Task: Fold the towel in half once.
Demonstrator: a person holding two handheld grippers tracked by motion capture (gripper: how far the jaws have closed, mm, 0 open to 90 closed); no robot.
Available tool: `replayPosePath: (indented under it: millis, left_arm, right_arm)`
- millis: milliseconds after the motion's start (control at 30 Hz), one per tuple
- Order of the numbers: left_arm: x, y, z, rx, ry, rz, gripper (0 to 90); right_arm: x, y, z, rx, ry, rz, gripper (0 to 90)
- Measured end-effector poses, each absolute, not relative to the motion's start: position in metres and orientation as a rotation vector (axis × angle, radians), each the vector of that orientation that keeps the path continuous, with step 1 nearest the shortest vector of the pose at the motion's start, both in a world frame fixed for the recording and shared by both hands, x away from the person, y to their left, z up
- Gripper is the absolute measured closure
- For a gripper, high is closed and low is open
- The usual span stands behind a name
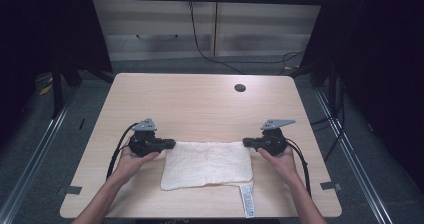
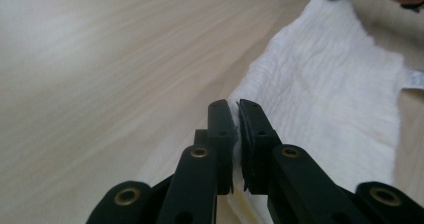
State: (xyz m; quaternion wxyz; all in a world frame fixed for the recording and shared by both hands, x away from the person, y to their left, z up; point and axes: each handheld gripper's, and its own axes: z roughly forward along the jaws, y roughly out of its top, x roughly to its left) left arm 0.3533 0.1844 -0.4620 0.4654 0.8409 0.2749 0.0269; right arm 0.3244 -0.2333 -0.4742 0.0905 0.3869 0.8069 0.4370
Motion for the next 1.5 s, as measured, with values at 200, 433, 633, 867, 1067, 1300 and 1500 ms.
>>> replayPosePath:
  millis: [200, 433, 633, 867, 1067, 1300, 1500]
  left_arm:
    - [0.365, 0.182, -0.443, 2.012, 0.685, 0.088, 84.9]
    - [0.355, 0.184, -0.424, 1.945, 0.657, 0.128, 84.8]
    - [0.366, 0.192, -0.444, 1.950, 0.741, 0.117, 84.9]
    - [0.376, 0.196, -0.465, 1.961, 0.800, 0.093, 84.8]
    - [0.377, 0.194, -0.471, 1.982, 0.812, 0.089, 84.8]
    - [0.373, 0.194, -0.473, 1.996, 0.821, 0.093, 84.8]
    - [0.372, 0.196, -0.474, 1.998, 0.834, 0.104, 84.8]
  right_arm:
    - [0.332, -0.234, -0.463, 1.145, 2.365, 1.324, 87.9]
    - [0.338, -0.241, -0.438, 1.124, 2.271, 1.412, 87.9]
    - [0.340, -0.240, -0.447, 1.142, 2.299, 1.351, 87.9]
    - [0.346, -0.233, -0.464, 1.138, 2.324, 1.342, 87.9]
    - [0.345, -0.228, -0.466, 1.090, 2.348, 1.335, 87.8]
    - [0.325, -0.225, -0.459, 1.008, 2.371, 1.337, 87.6]
    - [0.305, -0.218, -0.461, 0.930, 2.440, 1.313, 87.4]
